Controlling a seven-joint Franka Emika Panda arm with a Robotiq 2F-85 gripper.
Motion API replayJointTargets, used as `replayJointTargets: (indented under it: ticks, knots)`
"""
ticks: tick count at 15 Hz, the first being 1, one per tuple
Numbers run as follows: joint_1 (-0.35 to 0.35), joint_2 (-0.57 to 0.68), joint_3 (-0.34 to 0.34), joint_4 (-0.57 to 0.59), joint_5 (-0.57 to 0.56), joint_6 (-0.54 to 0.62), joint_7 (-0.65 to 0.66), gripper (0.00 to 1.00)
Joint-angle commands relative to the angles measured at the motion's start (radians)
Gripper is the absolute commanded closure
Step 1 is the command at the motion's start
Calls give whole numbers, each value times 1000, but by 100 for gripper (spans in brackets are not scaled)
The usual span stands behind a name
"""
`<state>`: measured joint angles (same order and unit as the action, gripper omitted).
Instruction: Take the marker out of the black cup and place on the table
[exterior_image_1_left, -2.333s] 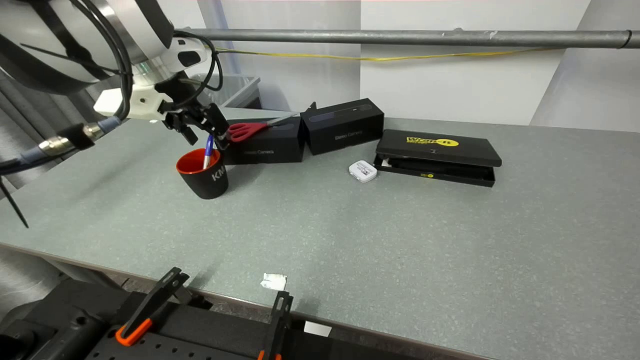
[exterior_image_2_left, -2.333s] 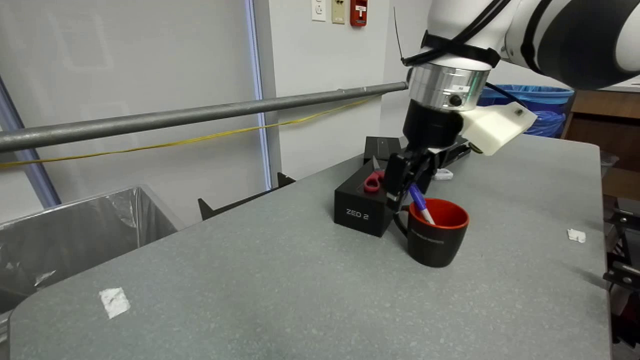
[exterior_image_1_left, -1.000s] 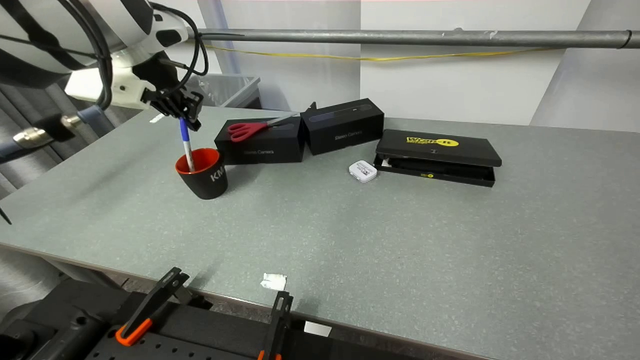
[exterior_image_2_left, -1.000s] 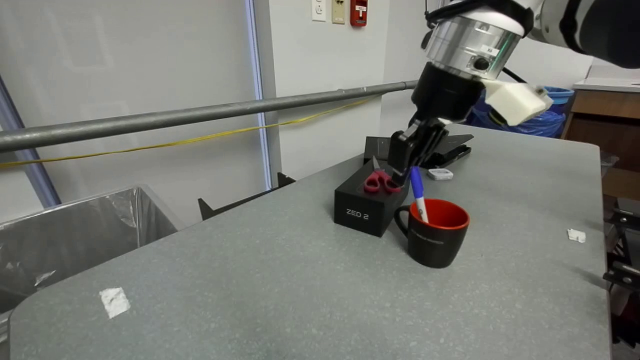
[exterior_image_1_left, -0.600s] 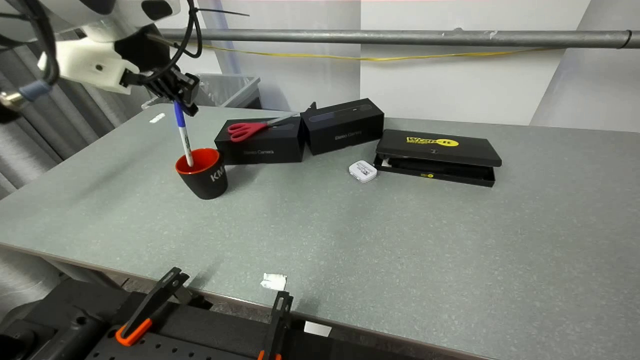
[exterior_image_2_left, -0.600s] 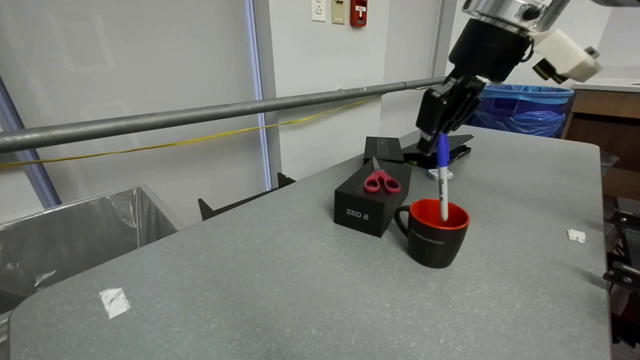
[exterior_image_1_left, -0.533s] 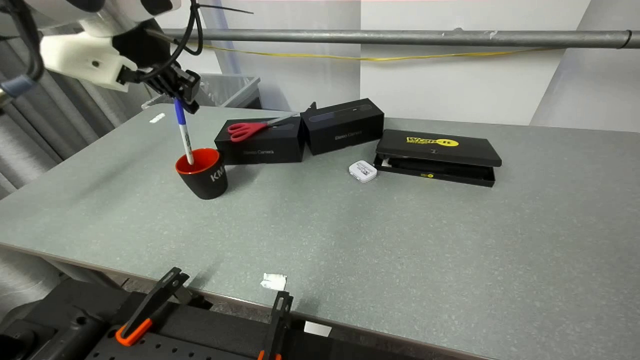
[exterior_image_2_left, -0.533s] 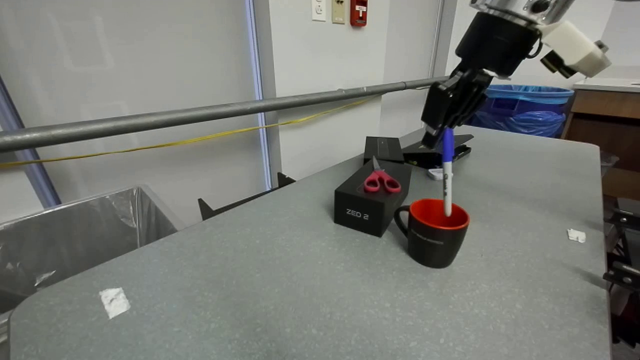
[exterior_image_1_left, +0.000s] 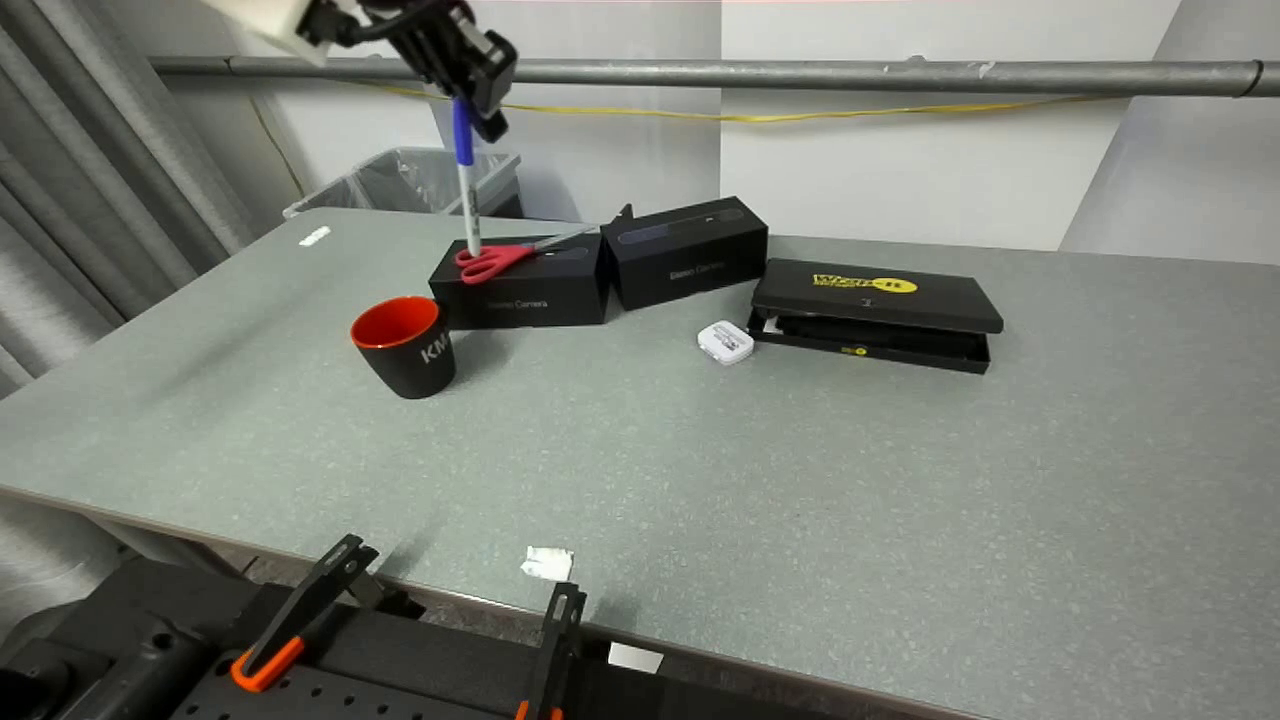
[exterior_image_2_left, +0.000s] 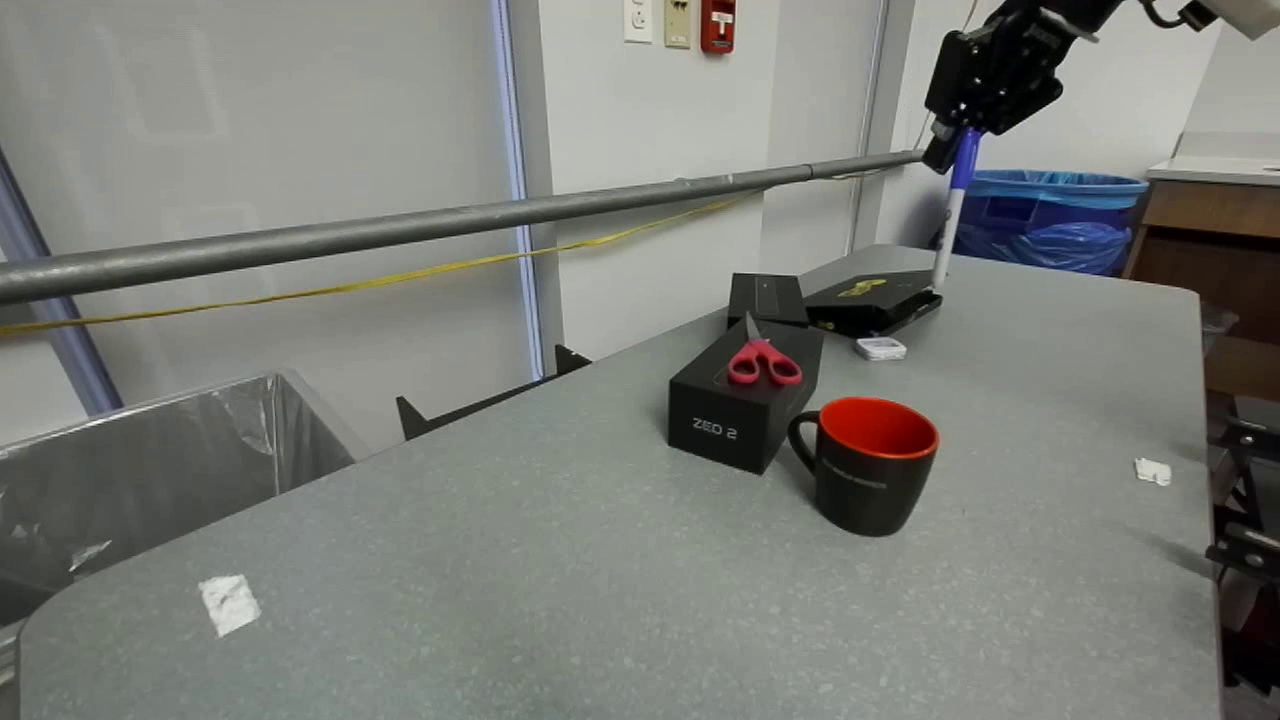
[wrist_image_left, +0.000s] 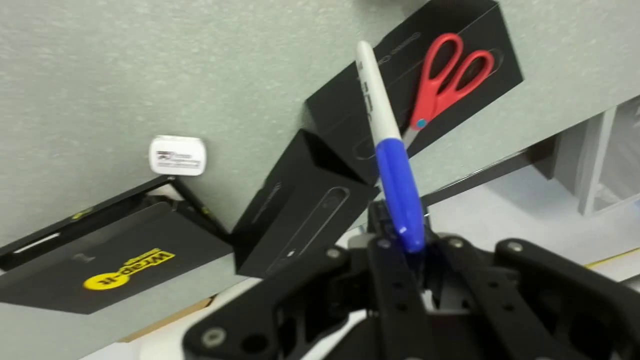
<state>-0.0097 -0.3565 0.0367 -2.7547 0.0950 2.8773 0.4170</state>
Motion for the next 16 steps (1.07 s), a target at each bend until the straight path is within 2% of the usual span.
replayJointTargets:
  ticks: [1,3,5,10,15,16]
  knots:
    - [-121,38,-44,50,-15,-113,-44,99]
    - [-171,149,-40,91,-47,-125,-34,99]
    - [-182,268,-44,134,-63,-133,-25,99]
    - [-105,564,-65,272,-4,-153,-52,99]
    - [-56,739,-95,421,-3,-195,-36,99]
    - [-48,760,-104,443,-3,-200,-31,71]
